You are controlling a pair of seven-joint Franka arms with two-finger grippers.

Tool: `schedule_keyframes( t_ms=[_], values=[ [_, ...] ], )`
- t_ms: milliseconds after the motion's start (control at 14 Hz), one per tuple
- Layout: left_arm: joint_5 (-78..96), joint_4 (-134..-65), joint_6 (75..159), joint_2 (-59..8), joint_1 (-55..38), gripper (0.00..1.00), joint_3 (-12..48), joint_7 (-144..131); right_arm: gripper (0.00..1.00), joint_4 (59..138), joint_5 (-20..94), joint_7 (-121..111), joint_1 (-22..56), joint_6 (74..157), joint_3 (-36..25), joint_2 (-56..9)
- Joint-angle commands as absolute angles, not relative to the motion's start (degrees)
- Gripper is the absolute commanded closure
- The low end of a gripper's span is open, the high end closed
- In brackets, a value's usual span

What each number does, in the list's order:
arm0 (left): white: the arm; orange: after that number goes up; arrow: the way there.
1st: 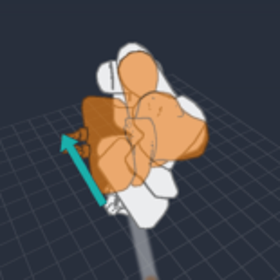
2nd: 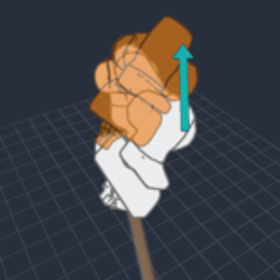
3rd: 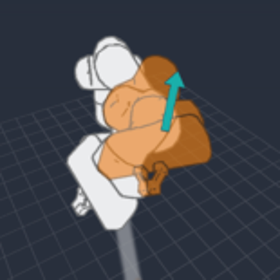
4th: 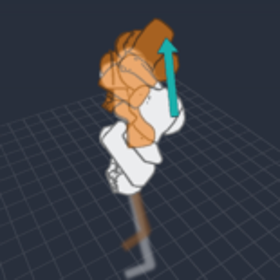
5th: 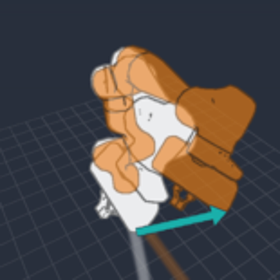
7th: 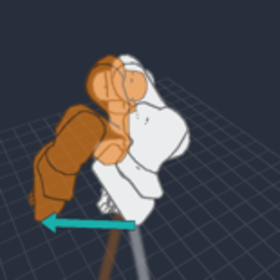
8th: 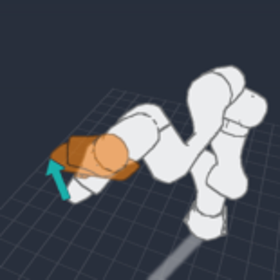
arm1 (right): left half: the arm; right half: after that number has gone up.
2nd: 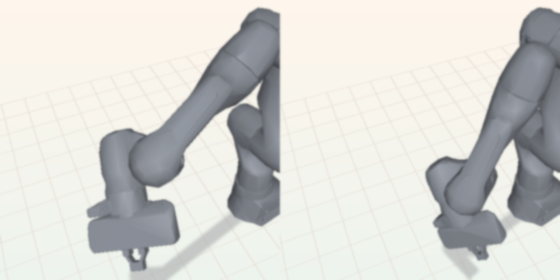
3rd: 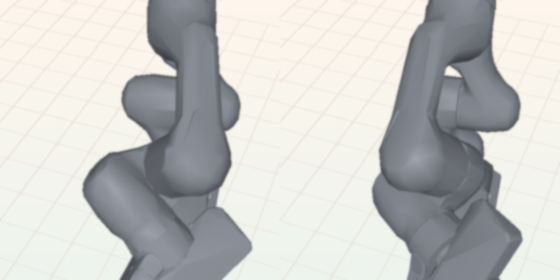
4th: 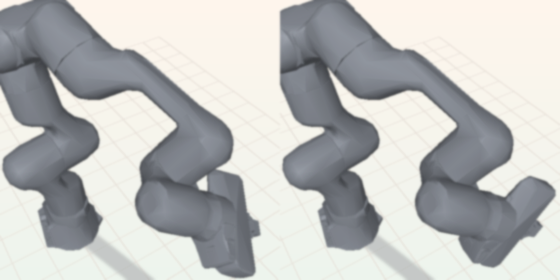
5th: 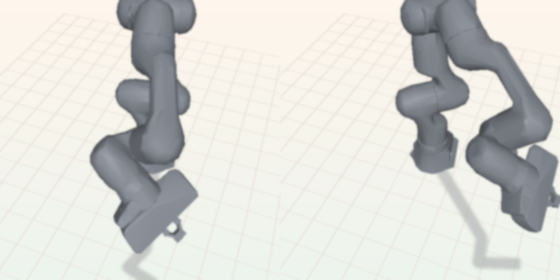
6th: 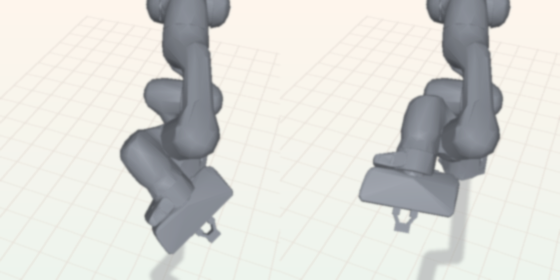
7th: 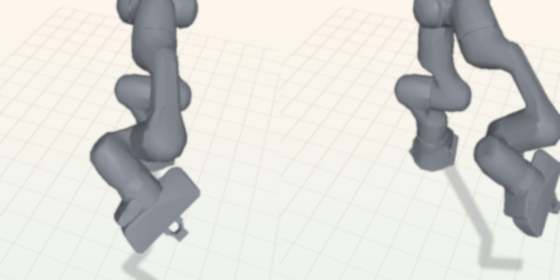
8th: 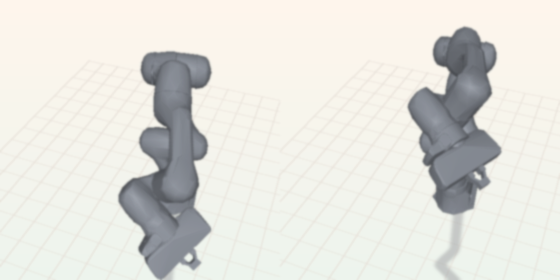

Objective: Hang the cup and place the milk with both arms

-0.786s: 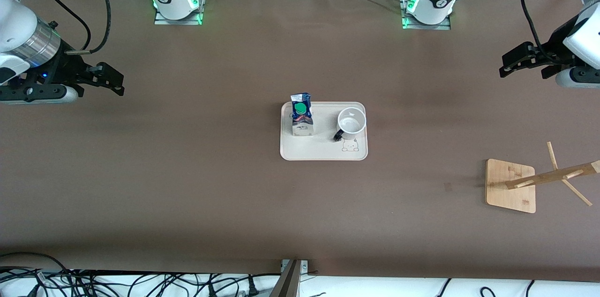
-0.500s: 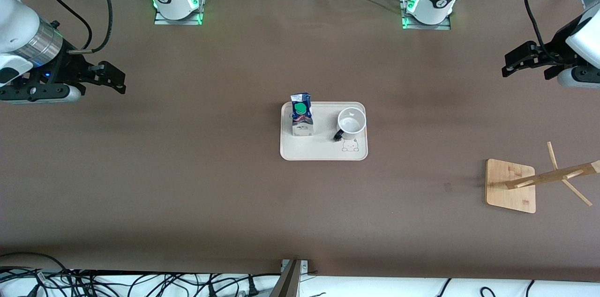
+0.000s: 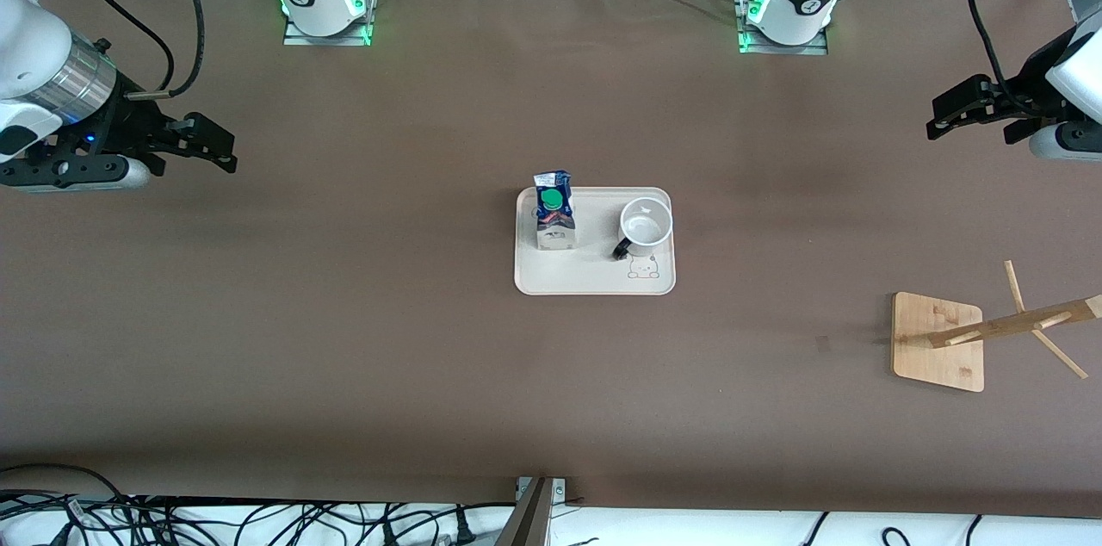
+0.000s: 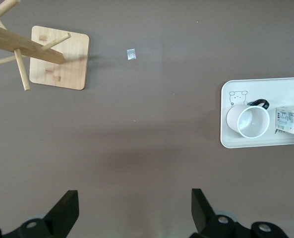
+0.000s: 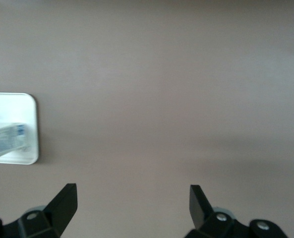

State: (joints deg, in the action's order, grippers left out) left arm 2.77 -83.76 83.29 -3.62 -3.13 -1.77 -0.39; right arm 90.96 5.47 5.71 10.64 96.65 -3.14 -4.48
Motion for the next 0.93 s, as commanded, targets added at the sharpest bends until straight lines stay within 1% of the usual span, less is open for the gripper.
schedule_keyframes(
  t_ms=[0,71,214,357,429,571,643,786,857],
  values=[
    [2.37,-83.06,82.27,-3.69,-3.08,0.0,-1.76,0.88,0.0,89.65,8.09,4.66,11.07,95.98,-2.73,-5.44],
    [2.37,-83.06,82.18,-3.69,-3.16,0.0,-1.76,0.88,0.0,89.82,7.56,5.01,12.73,95.8,-2.03,-7.45],
    [2.55,-83.06,80.34,-3.69,-3.08,0.0,-1.67,1.57,0.0,89.74,5.64,4.92,15.64,95.45,-1.5,-8.52],
    [2.64,-83.06,80.24,-4.39,-3.25,0.0,-1.58,1.49,0.0,89.56,5.1,6.41,21.32,96.23,-1.49,-9.22],
    [2.72,-82.88,80.33,-4.92,-3.34,0.0,-1.58,1.41,0.0,89.3,5.18,9.9,23.71,96.85,-1.58,-11.23],
    [2.55,-82.79,80.33,-5.01,-3.25,0.0,-1.58,1.05,0.0,85.1,5.27,17.29,29.24,100.44,-1.49,-16.14],
    [2.29,-82.88,80.33,-5.18,-3.43,0.0,-1.5,1.23,0.0,81.34,5.45,24.36,34.05,102.37,-1.49,-20.87],
    [2.29,-82.88,80.33,-5.79,-3.69,0.0,-1.32,1.41,0.0,78.32,5.54,32.75,38.3,106.33,-1.49,-25.38],
    [2.29,-82.88,80.33,-5.97,-3.78,0.0,-1.23,1.41,0.0,78.05,5.54,35.48,39.71,108.17,-1.49,-26.79]
  ],
)
